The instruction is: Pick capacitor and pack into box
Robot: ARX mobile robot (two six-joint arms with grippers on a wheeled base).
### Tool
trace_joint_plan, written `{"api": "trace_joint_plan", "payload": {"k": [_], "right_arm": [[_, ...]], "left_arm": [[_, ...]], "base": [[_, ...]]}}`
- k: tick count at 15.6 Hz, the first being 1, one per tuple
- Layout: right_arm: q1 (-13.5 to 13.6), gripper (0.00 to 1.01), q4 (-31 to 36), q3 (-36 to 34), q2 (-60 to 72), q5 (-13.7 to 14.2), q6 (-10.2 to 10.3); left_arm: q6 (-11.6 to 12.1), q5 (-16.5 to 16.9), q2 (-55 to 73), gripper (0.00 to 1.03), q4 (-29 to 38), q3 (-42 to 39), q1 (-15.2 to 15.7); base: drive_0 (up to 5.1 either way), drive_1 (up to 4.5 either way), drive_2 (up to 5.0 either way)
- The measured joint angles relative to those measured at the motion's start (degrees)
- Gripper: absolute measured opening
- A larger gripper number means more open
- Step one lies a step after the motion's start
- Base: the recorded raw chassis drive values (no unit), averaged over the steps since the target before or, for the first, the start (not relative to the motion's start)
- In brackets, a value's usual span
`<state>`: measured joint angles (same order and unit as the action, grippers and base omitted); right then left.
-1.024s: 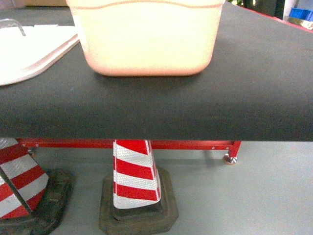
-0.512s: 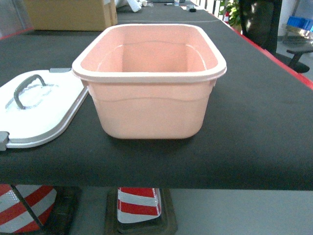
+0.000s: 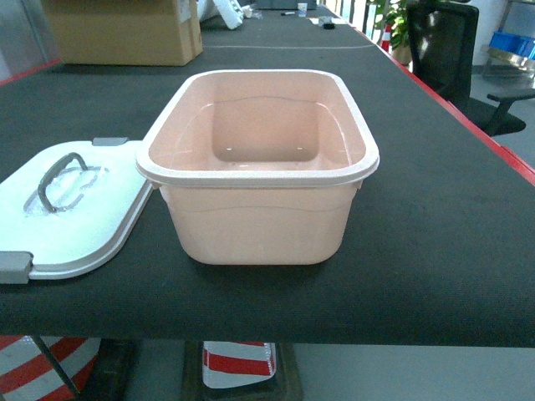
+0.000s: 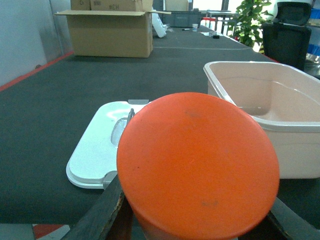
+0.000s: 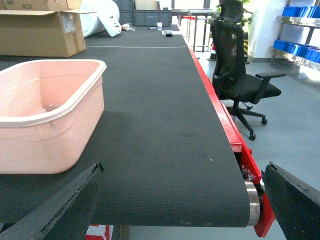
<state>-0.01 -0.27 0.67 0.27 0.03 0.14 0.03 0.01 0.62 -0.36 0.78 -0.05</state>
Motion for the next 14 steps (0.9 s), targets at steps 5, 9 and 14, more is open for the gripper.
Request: {"api": "trace_joint_plan", "payload": {"k": [5, 9, 14], "right_arm": [[0.0, 0.98, 0.0, 0.0, 0.0, 0.0, 0.0], [0.0, 0.98, 0.0, 0.0, 0.0, 0.0, 0.0], [0.0, 0.98, 0.0, 0.0, 0.0, 0.0, 0.0]], "left_arm": [[0.0, 0.0, 0.0, 0.44, 0.0, 0.0, 0.0], [2.9, 11.9, 36.2, 0.44, 34.7, 7.4, -3.2], [2.1, -3.6, 91.4, 0.44, 55.4, 44.1, -19.2]], "base": [[0.0, 0.0, 0.0], [0.0, 0.0, 0.0], [0.0, 0.0, 0.0]]}}
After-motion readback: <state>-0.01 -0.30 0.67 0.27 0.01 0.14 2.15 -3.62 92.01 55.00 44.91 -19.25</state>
